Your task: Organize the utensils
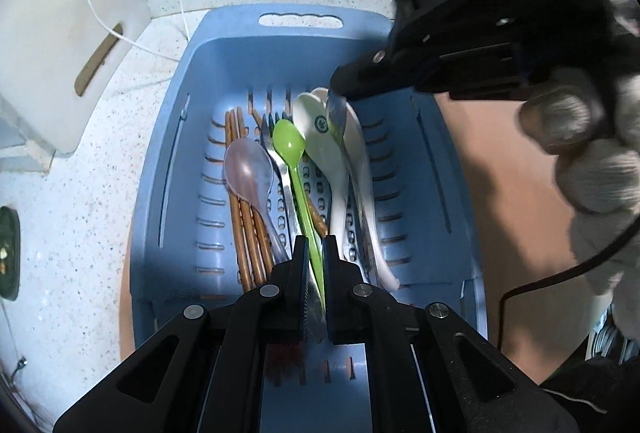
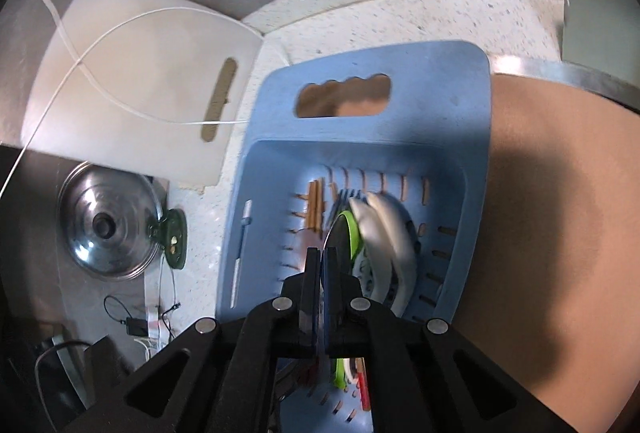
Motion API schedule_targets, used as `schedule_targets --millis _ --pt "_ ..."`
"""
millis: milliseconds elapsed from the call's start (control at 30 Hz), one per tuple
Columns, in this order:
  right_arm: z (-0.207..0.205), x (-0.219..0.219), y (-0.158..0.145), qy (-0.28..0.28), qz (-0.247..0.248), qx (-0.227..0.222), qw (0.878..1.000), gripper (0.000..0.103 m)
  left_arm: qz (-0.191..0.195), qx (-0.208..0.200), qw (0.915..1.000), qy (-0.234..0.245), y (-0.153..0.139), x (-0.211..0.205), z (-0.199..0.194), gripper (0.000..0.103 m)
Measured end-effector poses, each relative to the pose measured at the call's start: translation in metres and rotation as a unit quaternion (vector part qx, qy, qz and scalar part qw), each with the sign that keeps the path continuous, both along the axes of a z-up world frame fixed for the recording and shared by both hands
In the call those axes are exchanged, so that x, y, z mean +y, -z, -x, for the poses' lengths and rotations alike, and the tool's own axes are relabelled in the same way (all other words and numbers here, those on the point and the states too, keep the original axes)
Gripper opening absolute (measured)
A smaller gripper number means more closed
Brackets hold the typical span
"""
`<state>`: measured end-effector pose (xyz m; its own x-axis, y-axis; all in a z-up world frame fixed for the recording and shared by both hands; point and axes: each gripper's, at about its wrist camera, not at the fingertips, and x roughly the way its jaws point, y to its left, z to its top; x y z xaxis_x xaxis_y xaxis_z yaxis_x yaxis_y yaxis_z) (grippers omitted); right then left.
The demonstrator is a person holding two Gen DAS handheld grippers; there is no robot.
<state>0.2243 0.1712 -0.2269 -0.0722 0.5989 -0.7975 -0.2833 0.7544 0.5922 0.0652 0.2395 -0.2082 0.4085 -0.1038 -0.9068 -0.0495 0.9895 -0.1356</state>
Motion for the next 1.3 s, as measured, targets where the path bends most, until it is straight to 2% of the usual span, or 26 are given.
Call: schedule_targets --millis 267,633,967,1033,1100,1300 --pt "-0.004 0.009 0.013 -0.013 0.013 0.004 1.0 0.002 -0.006 -0.004 1.0 0.0 -0.002 0.002 -0.002 0.006" --pt "-0.006 0.008 0.009 -0.018 0.019 -0.001 1.0 0.006 -0.007 -0.007 0.9999 -0.006 -0.005 0.002 0.001 0.006" --pt "0.009 -0.005 -0.028 -0.046 0.005 -0.047 0.998 0.006 -0.013 -0.017 0.9996 -0.018 -0.016 0.003 0.01 0.006" --pt "0.013 -0.011 -0.038 -0.049 0.001 -0.057 0.997 0.01 -0.012 -0.019 0.9995 -0.024 -0.018 0.004 0.015 0.006" --pt "0.017 -0.018 -0.046 -0.049 -0.006 -0.064 0.997 0.018 -0.015 -0.021 0.9992 -0.029 -0.021 0.004 0.021 0.006" --pt "0.036 -0.043 -0.068 -0.063 -0.008 -0.1 0.993 0.023 -0.018 -0.033 0.998 -0.05 -0.032 -0.001 0.038 0.006"
